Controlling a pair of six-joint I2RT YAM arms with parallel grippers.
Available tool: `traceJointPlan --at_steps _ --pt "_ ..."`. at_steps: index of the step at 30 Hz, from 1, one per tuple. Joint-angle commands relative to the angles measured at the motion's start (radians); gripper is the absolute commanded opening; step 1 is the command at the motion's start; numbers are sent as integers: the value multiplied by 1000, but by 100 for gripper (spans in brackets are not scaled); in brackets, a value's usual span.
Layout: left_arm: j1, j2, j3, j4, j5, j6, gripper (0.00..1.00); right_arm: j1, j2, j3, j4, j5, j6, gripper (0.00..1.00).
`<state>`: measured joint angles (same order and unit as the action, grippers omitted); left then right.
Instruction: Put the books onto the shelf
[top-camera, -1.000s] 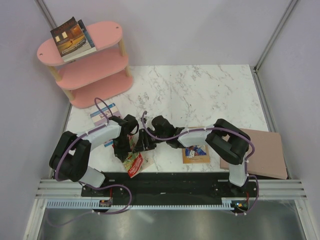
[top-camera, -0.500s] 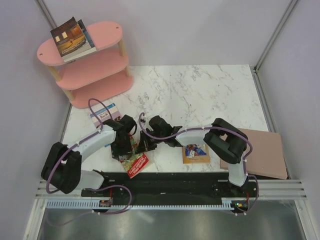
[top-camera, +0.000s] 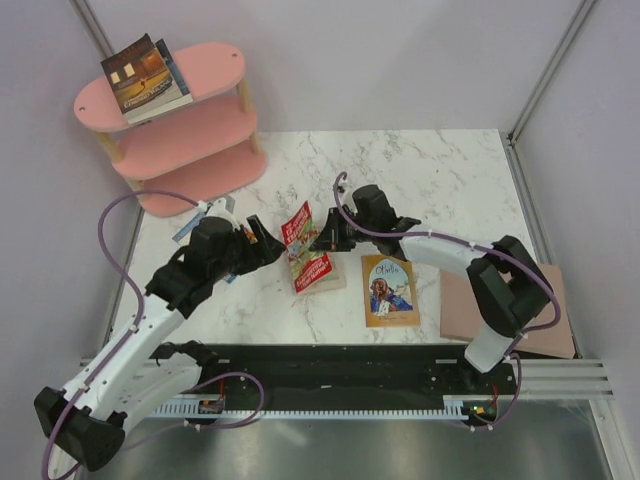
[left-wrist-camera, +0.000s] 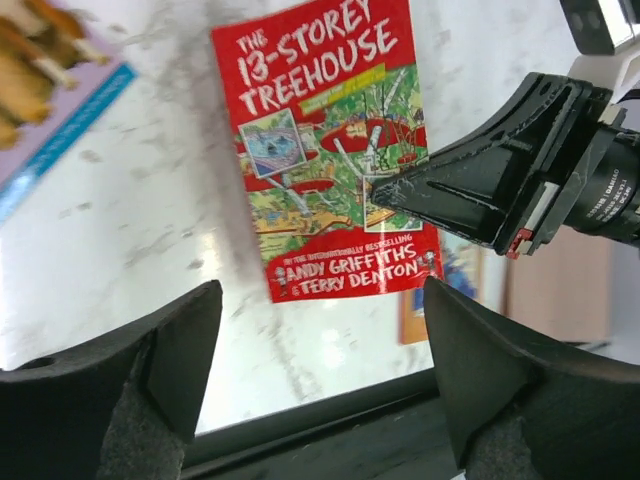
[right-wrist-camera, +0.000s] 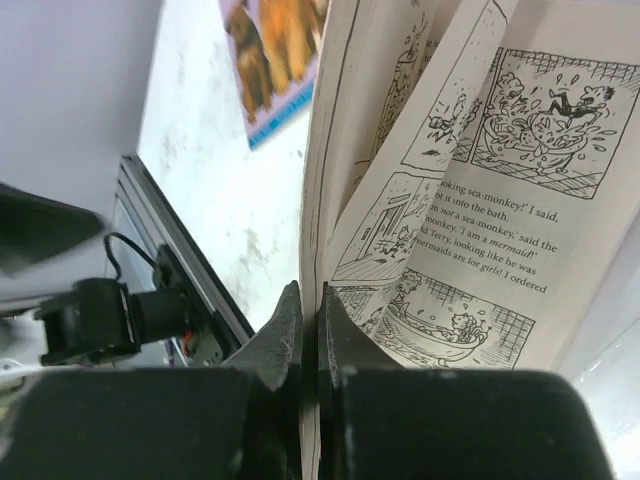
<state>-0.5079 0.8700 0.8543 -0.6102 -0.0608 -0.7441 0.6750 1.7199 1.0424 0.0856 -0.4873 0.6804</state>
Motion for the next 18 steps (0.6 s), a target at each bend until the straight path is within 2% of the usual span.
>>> traceJointPlan --at_steps 1,5,6,10,18 --pt "-6 -58 -222 401 140 -141 82 -11 -106 102 5 -19 -25 0" --pt "-18 -60 -285 547 151 -152 86 -34 -147 146 -17 -33 -12 0" --pt "-18 -68 -300 596 147 -152 91 -37 -155 157 -18 -42 -9 0" --pt "-18 -112 -357 772 125 -156 98 -52 -204 179 -23 -51 5 0" --pt "-21 -100 -412 935 130 -158 99 -81 -282 208 -27 -60 36 0"
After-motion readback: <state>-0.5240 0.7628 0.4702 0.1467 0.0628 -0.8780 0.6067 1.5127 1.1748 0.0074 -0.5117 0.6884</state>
